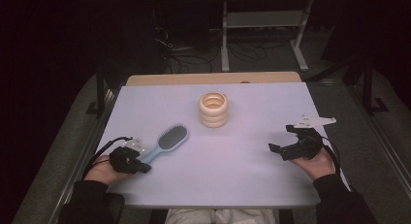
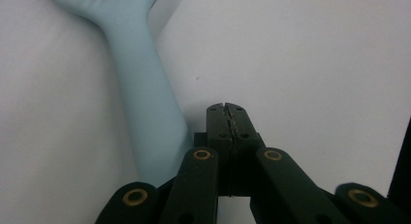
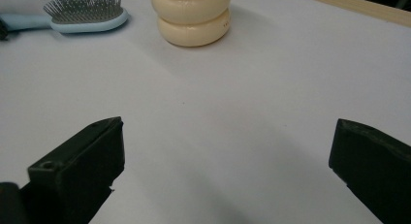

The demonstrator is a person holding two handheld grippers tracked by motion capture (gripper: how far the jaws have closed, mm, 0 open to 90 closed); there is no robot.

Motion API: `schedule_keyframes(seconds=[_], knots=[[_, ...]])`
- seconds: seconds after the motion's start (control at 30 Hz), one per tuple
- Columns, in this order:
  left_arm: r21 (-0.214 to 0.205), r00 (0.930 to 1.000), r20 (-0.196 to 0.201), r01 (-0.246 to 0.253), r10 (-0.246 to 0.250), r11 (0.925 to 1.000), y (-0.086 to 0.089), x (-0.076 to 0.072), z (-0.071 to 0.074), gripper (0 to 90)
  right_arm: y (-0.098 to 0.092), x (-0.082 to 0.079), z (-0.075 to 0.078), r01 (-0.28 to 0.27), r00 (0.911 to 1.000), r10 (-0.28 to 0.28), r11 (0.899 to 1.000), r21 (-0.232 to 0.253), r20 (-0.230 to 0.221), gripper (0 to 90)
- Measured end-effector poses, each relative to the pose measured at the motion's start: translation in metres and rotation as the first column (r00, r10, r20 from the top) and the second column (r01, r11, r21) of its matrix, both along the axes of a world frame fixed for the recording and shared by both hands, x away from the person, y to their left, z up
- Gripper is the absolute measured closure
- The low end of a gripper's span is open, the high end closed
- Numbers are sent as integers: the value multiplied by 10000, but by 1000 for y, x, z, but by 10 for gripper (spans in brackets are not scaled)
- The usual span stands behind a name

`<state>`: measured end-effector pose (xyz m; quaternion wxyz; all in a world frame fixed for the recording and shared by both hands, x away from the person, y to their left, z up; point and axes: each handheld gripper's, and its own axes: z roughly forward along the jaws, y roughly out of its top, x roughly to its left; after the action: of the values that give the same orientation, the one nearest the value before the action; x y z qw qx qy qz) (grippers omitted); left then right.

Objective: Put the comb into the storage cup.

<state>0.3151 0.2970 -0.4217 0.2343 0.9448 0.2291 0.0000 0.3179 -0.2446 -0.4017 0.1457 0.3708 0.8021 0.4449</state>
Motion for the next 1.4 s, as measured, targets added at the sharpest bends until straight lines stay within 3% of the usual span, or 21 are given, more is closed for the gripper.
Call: schedule_keyframes(seconds=[0.6,0.93,1.4], knots=[[74,9983,257,-517,515,9986,16,4,0,900,0,0,0,-18,10000,18,10000,-20,-24,0],[-189,9915,637,-1122,1132,9935,30,5,2,900,0,0,0,-27,10000,26,10000,-35,-22,0],[-430,9823,783,-1669,1699,9850,47,4,4,900,1,0,-1,-46,10000,45,10000,-65,-42,0]])
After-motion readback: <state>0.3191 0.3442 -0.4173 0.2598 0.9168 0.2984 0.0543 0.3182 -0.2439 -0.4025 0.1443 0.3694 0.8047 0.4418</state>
